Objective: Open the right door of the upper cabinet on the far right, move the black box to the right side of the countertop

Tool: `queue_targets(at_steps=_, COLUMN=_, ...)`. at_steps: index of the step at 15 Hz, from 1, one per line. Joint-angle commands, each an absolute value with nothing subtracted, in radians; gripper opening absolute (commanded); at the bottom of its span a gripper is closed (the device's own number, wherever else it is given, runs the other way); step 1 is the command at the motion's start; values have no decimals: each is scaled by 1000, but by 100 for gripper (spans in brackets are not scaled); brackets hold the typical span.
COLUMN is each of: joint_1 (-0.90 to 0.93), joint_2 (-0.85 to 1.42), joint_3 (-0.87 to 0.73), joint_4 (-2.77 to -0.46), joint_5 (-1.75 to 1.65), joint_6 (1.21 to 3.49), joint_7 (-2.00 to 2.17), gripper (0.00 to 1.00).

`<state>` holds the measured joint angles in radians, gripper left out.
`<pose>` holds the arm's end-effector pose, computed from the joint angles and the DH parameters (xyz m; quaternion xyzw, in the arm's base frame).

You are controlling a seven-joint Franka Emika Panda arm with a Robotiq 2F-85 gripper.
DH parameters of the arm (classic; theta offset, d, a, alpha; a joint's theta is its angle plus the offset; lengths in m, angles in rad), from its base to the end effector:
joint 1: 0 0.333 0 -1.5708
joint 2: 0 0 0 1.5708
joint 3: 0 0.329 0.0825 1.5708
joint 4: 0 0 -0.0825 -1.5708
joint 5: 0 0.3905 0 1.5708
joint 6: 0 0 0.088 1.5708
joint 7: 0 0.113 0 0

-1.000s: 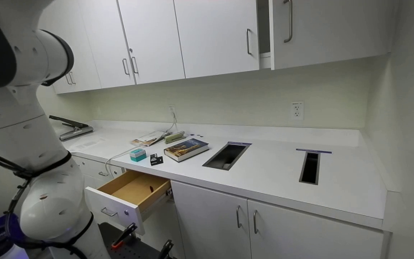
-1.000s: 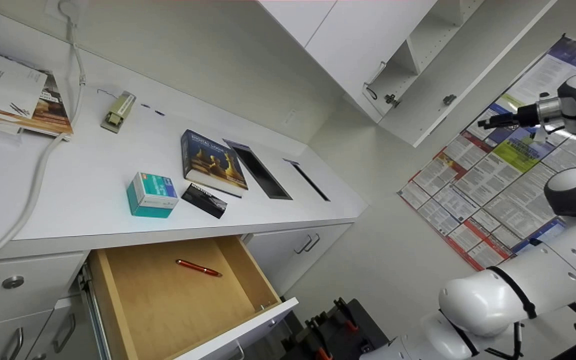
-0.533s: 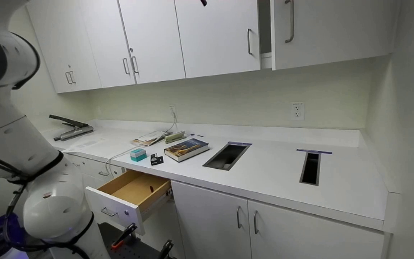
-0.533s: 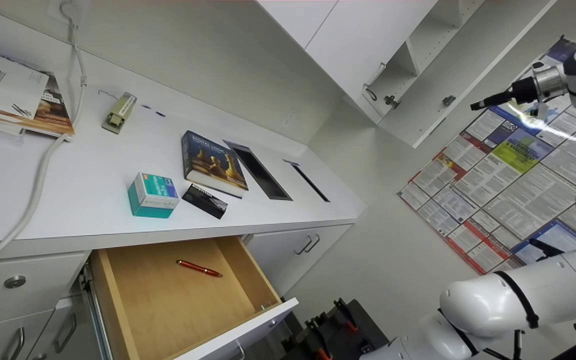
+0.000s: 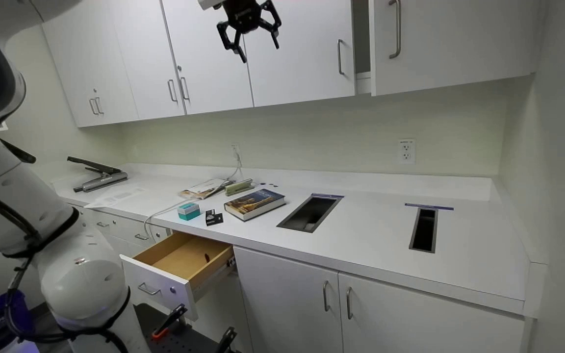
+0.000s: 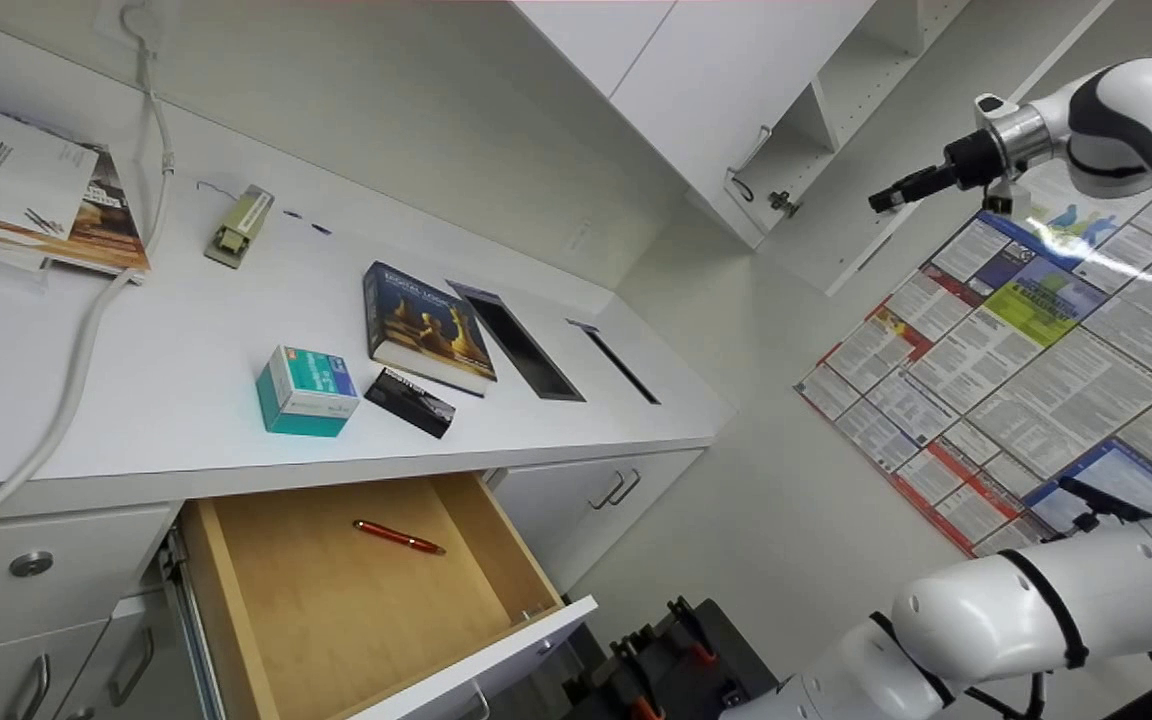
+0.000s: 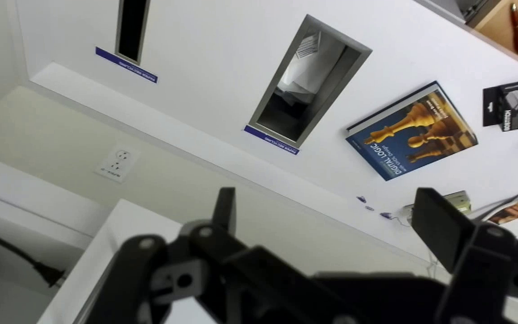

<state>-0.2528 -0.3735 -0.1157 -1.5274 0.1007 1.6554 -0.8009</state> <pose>0.3824 -0.1560 0.8457 0.9425 0.2141 0.2448 0.0769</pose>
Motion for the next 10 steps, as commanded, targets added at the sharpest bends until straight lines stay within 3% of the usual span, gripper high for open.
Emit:
queue_targets(at_steps=1, joint_1=-170, joint_2=-373, joint_3=-165, joint_4=-1530, joint_5=73, joint_6=1653, joint_7=-782, gripper=100)
queue_targets(at_steps=10, joint_1=-30, joint_2=-460, joint_3=-124, joint_4=-1678, joint_5=88, joint_6=1567, joint_7=-873, gripper=100)
